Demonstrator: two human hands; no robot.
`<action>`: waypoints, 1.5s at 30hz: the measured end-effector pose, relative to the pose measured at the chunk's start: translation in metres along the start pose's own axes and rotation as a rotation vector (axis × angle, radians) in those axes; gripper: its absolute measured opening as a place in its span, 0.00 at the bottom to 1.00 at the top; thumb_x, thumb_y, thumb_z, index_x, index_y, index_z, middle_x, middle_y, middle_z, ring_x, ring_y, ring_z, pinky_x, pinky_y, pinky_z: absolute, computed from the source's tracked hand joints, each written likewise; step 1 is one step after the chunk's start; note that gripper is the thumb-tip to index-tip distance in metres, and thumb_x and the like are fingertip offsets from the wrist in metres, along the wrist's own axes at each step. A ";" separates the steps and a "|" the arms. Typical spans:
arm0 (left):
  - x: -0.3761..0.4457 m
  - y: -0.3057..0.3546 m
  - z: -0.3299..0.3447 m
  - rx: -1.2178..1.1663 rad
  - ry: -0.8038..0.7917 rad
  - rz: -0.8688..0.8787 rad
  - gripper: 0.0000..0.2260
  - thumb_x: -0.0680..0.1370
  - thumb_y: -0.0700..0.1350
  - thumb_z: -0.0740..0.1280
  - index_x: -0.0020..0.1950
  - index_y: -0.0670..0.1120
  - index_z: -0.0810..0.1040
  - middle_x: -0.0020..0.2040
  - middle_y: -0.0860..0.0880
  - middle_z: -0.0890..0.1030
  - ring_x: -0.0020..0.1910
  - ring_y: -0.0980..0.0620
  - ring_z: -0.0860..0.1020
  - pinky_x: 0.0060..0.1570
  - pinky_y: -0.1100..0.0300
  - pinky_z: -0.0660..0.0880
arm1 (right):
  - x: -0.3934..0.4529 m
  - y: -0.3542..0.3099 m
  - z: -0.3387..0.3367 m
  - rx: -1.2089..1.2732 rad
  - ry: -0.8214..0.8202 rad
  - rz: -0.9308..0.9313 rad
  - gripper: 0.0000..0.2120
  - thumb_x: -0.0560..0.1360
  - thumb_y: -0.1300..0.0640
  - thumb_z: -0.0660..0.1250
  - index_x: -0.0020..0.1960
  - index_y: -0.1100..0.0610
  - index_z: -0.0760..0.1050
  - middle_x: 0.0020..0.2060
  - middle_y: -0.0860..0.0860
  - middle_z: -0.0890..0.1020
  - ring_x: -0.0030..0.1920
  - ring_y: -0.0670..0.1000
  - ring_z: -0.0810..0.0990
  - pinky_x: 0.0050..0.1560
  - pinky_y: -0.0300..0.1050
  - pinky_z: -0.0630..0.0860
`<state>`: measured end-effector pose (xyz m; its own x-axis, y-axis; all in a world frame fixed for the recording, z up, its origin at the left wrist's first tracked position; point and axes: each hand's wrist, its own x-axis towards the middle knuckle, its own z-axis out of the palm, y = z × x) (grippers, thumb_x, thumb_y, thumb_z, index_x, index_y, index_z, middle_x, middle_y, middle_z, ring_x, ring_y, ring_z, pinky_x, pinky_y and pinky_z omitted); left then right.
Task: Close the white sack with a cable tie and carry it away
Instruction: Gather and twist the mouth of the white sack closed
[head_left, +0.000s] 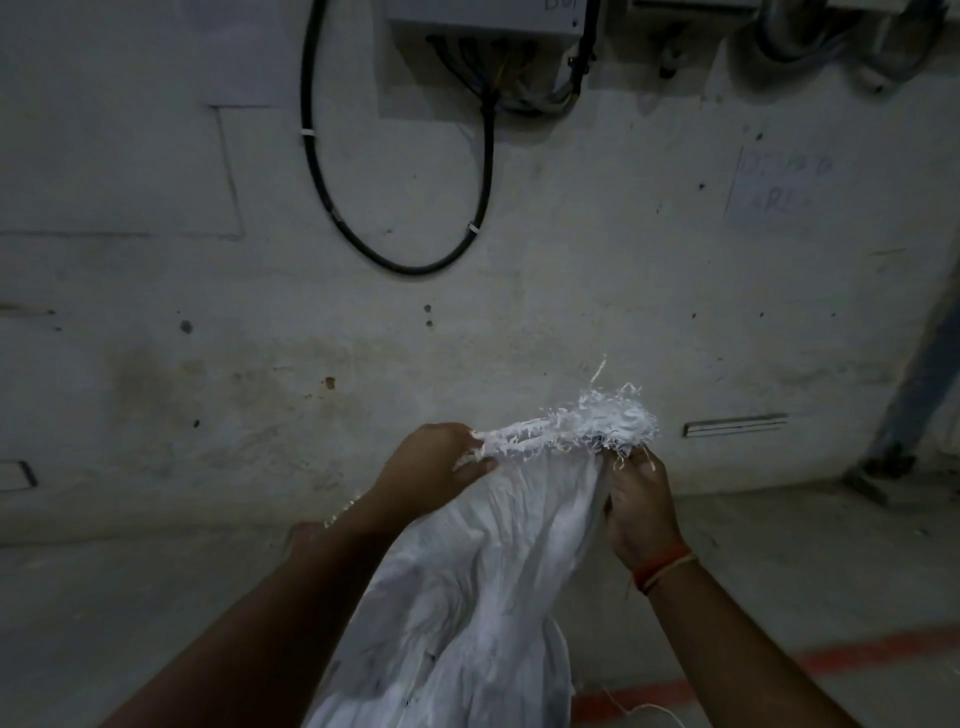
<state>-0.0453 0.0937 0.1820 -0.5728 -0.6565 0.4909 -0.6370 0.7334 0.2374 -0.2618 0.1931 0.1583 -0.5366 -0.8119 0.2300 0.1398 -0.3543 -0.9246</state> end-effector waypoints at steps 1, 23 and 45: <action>0.001 0.000 -0.001 -0.035 0.070 -0.040 0.14 0.76 0.58 0.70 0.42 0.48 0.83 0.41 0.49 0.84 0.39 0.50 0.81 0.39 0.61 0.70 | 0.002 0.002 -0.004 -0.021 0.005 0.023 0.08 0.81 0.63 0.61 0.48 0.55 0.76 0.41 0.50 0.83 0.45 0.50 0.82 0.49 0.47 0.77; 0.011 0.022 0.000 -0.284 0.290 -0.024 0.08 0.70 0.40 0.74 0.48 0.45 0.87 0.48 0.49 0.87 0.47 0.55 0.84 0.52 0.67 0.75 | -0.018 0.034 0.065 -0.304 -0.330 -0.081 0.25 0.69 0.52 0.73 0.65 0.54 0.75 0.59 0.53 0.83 0.61 0.54 0.81 0.63 0.55 0.78; -0.032 -0.050 0.006 -0.094 -0.014 -0.034 0.16 0.77 0.58 0.63 0.49 0.49 0.84 0.43 0.52 0.86 0.41 0.53 0.83 0.44 0.56 0.78 | -0.012 0.051 0.027 -0.040 -0.111 -0.089 0.11 0.76 0.69 0.68 0.54 0.58 0.81 0.45 0.42 0.87 0.50 0.39 0.84 0.53 0.31 0.76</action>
<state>0.0022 0.0772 0.1494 -0.5588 -0.6835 0.4696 -0.6055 0.7232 0.3322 -0.2259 0.1730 0.1168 -0.4498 -0.8253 0.3414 0.0612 -0.4099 -0.9101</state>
